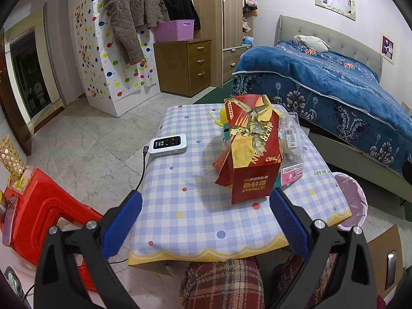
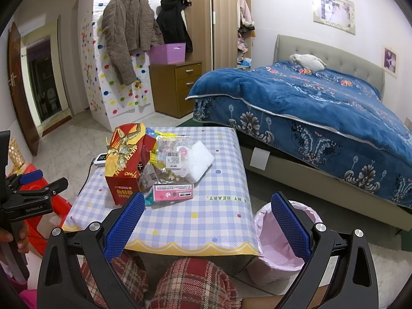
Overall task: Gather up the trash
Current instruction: 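Reach the left gripper to the red Ultraman box and close on it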
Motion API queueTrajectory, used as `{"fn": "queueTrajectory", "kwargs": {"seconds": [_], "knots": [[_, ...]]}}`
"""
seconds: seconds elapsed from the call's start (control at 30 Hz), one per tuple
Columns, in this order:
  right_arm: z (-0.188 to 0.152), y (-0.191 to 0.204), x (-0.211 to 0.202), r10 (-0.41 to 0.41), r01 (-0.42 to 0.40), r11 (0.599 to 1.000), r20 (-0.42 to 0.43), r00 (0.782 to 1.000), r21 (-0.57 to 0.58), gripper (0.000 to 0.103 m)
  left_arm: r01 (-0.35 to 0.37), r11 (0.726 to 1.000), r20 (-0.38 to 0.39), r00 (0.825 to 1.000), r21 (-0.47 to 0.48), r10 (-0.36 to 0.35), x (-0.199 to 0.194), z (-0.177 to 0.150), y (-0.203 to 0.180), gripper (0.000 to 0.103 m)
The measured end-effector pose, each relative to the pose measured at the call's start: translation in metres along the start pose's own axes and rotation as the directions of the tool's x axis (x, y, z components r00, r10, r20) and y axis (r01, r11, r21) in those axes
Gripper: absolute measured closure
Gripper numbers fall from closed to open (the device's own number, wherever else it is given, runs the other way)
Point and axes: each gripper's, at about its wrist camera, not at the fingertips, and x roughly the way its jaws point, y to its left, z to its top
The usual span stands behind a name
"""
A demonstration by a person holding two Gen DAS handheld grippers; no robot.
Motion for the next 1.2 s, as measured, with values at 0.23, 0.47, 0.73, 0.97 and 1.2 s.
{"fn": "queueTrajectory", "kwargs": {"seconds": [0.23,0.47,0.73,0.97,1.2], "knots": [[0.000,0.000,0.000,0.000,0.000,1.000,-0.001,1.000,0.000,0.006,0.001,1.000,-0.001,1.000,0.000,-0.001,0.000,0.000,0.000,0.007],[0.000,-0.001,0.001,0.000,0.000,1.000,0.000,1.000,0.001,0.006,0.001,1.000,-0.002,1.000,0.001,-0.001,0.000,0.000,-0.001,0.007],[-0.008,-0.001,0.012,-0.004,0.004,1.000,-0.008,1.000,-0.006,0.006,0.076,0.997,-0.041,0.996,-0.002,-0.076,0.018,-0.009,-0.016,0.007],[-0.010,-0.014,0.039,-0.004,0.004,1.000,-0.007,1.000,0.030,0.006,0.076,0.995,-0.057,0.996,0.063,-0.072,0.051,-0.011,-0.047,0.007],[-0.012,-0.025,0.071,0.033,-0.031,0.998,-0.024,0.999,0.047,0.006,0.068,0.997,-0.041,0.997,0.041,-0.066,0.078,-0.001,-0.063,0.007]]}}
